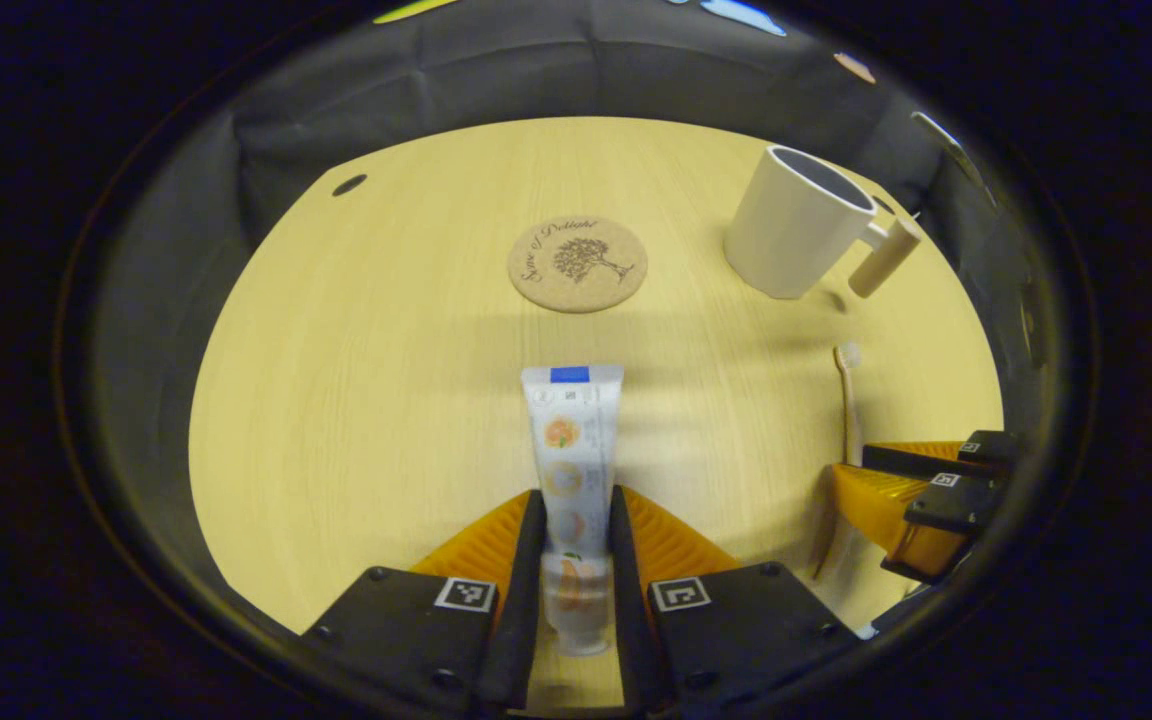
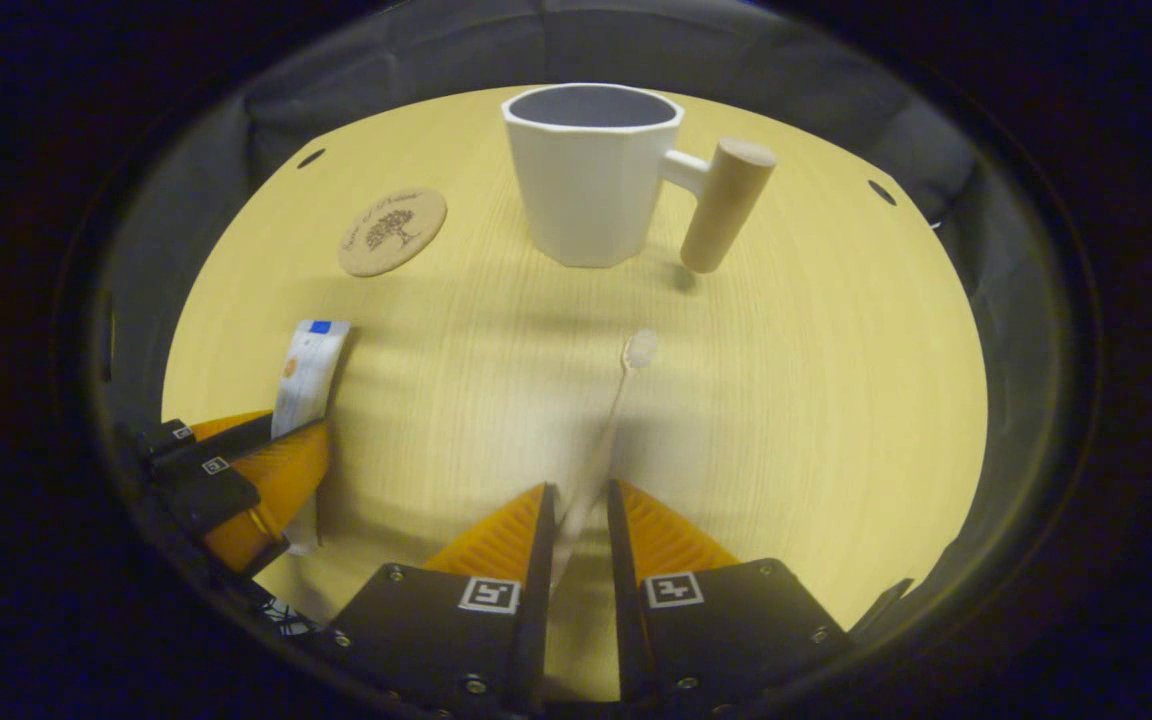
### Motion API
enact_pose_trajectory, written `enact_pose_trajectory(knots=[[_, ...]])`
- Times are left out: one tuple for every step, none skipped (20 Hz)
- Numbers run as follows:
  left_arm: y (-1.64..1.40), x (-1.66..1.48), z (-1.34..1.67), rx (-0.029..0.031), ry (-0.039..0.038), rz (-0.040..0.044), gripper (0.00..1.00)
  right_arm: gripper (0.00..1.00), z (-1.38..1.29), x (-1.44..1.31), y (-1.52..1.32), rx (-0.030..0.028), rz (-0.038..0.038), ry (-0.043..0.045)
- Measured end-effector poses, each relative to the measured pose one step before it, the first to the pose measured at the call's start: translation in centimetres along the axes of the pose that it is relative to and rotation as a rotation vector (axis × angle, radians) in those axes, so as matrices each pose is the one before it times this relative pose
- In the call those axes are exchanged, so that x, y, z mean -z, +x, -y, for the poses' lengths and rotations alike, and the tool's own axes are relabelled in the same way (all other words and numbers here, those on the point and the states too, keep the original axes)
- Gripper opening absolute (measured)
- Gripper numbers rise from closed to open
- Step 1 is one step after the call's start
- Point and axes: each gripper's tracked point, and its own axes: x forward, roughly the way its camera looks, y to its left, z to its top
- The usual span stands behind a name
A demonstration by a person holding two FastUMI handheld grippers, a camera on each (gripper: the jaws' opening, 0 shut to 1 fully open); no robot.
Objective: Put the toothbrush and toothpaste on the desktop into the cup, then pick up the cup and place it on the coaster on the desktop.
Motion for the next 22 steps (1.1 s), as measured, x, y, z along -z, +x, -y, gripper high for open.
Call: enact_pose_trajectory(knots=[[0.053,-0.034,-0.149,-0.00631,-0.00245,0.00492,0.42,0.31,-0.097,-0.347,0.306,-0.00863,0.01839,0.01796],[-0.079,-0.021,-0.013,-0.00440,-0.00339,-0.00831,0.32,0.09,-0.277,0.478,-0.463,-0.00093,-0.03237,0.00254],[-0.005,-0.087,0.043,0.00092,-0.00053,0.00993,0.32,0.10,0.102,-0.160,0.169,-0.00552,0.00198,-0.01376],[-0.063,0.306,-0.011,0.00087,0.00273,-0.01492,0.25,0.10,0.169,-0.389,-0.196,-0.00056,0.01458,-0.01116],[0.059,-0.516,-0.127,0.00132,0.00223,0.02931,0.25,0.10,-0.070,0.214,-0.272,0.00078,-0.00678,0.01385],[-0.080,0.429,0.063,0.00231,-0.00765,-0.01770,0.18,0.03,-0.040,-0.191,0.240,-0.00215,0.01241,0.00148],[-0.214,-0.358,0.016,0.00562,-0.00272,0.02201,0.19,0.03,0.040,0.178,0.199,-0.00344,-0.00872,0.00051],[0.044,0.093,0.002,0.00299,-0.00481,-0.00545,0.18,0.03,0.009,-0.192,-0.046,-0.00711,0.01042,0.00377],[0.008,-0.126,-0.041,0.00578,-0.00101,0.01131,0.19,0.03,-0.040,0.059,-0.091,-0.00867,0.00371,0.00858],[-0.056,0.088,-0.014,0.00362,-0.00149,-0.00325,0.18,0.02,-0.217,-0.082,-0.089,-0.02207,0.00357,0.01647],[-0.103,0.022,-0.040,0.00300,-0.00179,0.00199,0.18,0.02,-0.260,-0.011,-0.096,-0.02242,0.00406,0.02227],[-0.044,-0.021,-0.122,-0.00211,-0.00214,0.00101,0.18,0.02,0.081,-0.152,-0.258,-0.00655,0.00593,0.01671],[-0.166,-0.090,-0.217,-0.00352,-0.00020,0.00545,0.18,0.02,0.191,-0.160,-0.276,-0.00492,0.01026,0.00606],[-0.154,-0.105,-0.166,-0.00339,0.00249,0.00418,0.18,0.03,0.138,-0.261,-0.355,-0.00532,0.01259,0.00525],[-0.150,-0.156,-0.106,-0.00368,0.00449,0.00693,0.18,0.03,-0.038,-0.275,-0.538,-0.00787,0.01237,0.00812],[-0.296,-0.252,-0.063,-0.00077,0.00509,0.00944,0.18,0.03,-0.156,-0.349,-0.595,-0.01228,0.01633,0.00965],[-0.264,-0.153,-0.001,0.00020,0.00451,0.00803,0.18,0.03,-0.257,-0.386,-0.760,-0.01355,0.01633,0.00758],[-0.182,-0.225,0.063,-0.00014,0.00428,0.00749,0.18,0.03,-0.393,-0.440,-0.954,-0.01785,0.01748,0.00588],[-0.197,-0.241,0.104,0.00185,0.00504,0.00976,0.18,0.02,-0.382,-0.360,-0.856,-0.01841,0.02101,0.00398],[-0.293,-0.297,0.073,0.00109,0.00480,0.00850,0.18,0.02,-0.495,-0.693,-0.885,-0.01727,0.02176,0.00139],[-0.146,-0.162,0.029,0.00099,0.00498,0.00791,0.18,0.03,-0.510,-0.691,-0.948,-0.01701,0.02503,-0.00034],[-0.223,-0.237,0.059,0.00007,0.00256,0.00703,0.18,0.02,-0.372,-0.889,-0.950,-0.01445,0.02592,0.00112]])
